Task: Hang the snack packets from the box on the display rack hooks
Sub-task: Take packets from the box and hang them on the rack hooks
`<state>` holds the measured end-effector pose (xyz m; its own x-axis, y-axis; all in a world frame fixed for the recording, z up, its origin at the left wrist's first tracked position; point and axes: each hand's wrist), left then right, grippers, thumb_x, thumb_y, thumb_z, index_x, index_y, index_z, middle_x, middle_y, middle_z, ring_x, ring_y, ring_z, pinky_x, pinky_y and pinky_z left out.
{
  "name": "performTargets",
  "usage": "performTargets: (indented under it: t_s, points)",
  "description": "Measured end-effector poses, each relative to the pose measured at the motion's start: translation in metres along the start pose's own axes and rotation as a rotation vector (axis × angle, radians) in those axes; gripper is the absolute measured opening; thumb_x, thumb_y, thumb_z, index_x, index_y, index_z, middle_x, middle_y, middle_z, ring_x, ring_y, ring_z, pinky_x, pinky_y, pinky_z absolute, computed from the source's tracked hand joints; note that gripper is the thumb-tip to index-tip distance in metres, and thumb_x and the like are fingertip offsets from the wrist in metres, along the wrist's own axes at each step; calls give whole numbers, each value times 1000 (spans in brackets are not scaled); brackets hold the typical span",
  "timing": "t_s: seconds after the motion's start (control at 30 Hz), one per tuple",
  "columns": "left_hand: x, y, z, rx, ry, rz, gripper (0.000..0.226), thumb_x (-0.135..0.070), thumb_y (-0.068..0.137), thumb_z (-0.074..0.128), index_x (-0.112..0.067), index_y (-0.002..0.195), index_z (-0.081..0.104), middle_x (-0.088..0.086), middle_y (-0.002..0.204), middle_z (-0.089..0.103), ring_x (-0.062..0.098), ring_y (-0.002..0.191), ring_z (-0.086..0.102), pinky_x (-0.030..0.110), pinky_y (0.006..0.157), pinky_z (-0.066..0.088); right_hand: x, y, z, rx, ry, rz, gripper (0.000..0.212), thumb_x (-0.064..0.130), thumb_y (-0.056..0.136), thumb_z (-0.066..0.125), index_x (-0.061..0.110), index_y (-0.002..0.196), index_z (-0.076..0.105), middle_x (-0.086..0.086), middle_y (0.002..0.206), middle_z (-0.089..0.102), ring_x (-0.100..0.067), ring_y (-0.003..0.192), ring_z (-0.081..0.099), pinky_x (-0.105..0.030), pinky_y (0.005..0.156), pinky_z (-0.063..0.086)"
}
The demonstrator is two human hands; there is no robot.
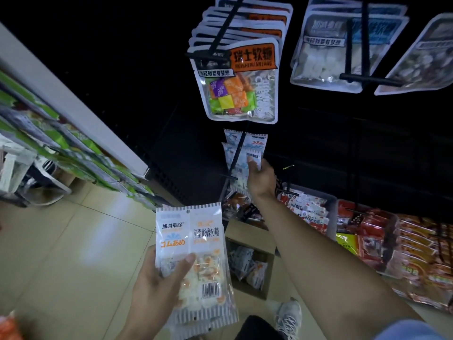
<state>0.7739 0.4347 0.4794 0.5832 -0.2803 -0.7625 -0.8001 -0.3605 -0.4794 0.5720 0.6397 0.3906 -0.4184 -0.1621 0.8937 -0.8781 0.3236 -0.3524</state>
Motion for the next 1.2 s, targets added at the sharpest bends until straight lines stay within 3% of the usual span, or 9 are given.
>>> performTargets:
  t_s: [0.3,0.4,0.5,0.7,0.8,0.93,1.0,1.13,1.2]
  points:
    - [8,-6,-6,-2,-31,-11,26,-38,83,81,-38,102,63,-16,81,76,4,60,69,22,45,50,6,10,5,-120,55,74,56,40,107,48,14,155,38,-10,154,49,-31,140,49,-32,109,41]
    - [5,-14,-12,22,-91,-17,28,-37,83,81,-36,104,63,-13,83,78,4,60,70,26,49,52,-4,-40,-11,54,-17,207,63,50,102,52,24,157,36,-5,158,44,-29,137,51,-31,107,40]
    - [-2,-26,-16,78,-152,-24,28,-36,85,80,-37,107,63,-15,88,79,11,73,76,38,60,61,1,-126,-39,236,-12,246,53,79,82,57,47,124,63,11,132,65,-16,114,67,-38,105,45]
    - [-24,-43,-8,193,-288,-7,30,-22,87,80,-28,113,66,-9,93,81,10,74,78,22,53,57,22,-237,-81,542,150,290,65,50,79,78,32,136,53,5,123,73,-18,108,73,-49,96,58]
    - [-31,-51,-2,282,-292,37,27,-25,92,74,-25,117,65,-10,84,80,2,64,73,19,50,53,27,-243,-91,507,212,305,94,44,69,93,36,147,39,-1,137,66,-26,115,71,-56,98,55]
    - [-41,-59,10,315,-224,45,58,-38,88,76,-17,135,50,-4,98,70,-3,67,68,14,50,48,32,-253,-101,401,100,191,90,46,63,95,34,140,51,8,125,72,-16,112,72,-46,99,56]
    - [-38,-61,17,231,-103,129,97,-63,76,77,-22,152,33,-5,127,59,8,99,68,22,67,55,31,-259,-103,225,-9,149,96,59,55,93,39,139,50,13,127,70,-12,109,71,-40,92,61]
    - [-49,-86,25,256,4,354,61,-65,89,60,-53,145,39,-18,143,40,8,124,58,36,110,47,46,-285,-100,-48,-144,-41,56,48,78,83,47,125,52,26,97,72,1,79,72,-35,72,63]
    - [-58,-101,27,455,-70,298,92,-80,77,63,-45,156,31,-22,155,34,-1,141,41,35,122,34,59,-300,-100,-111,-312,-155,58,51,83,74,56,132,43,31,99,69,4,83,69,-29,72,59]
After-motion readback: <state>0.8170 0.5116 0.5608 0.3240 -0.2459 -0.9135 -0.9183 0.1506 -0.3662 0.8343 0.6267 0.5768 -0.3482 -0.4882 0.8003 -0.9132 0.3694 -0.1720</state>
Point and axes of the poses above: each hand's wrist, its own y-axis towards the middle knuckle, its own z-axis out of the palm, x = y × z
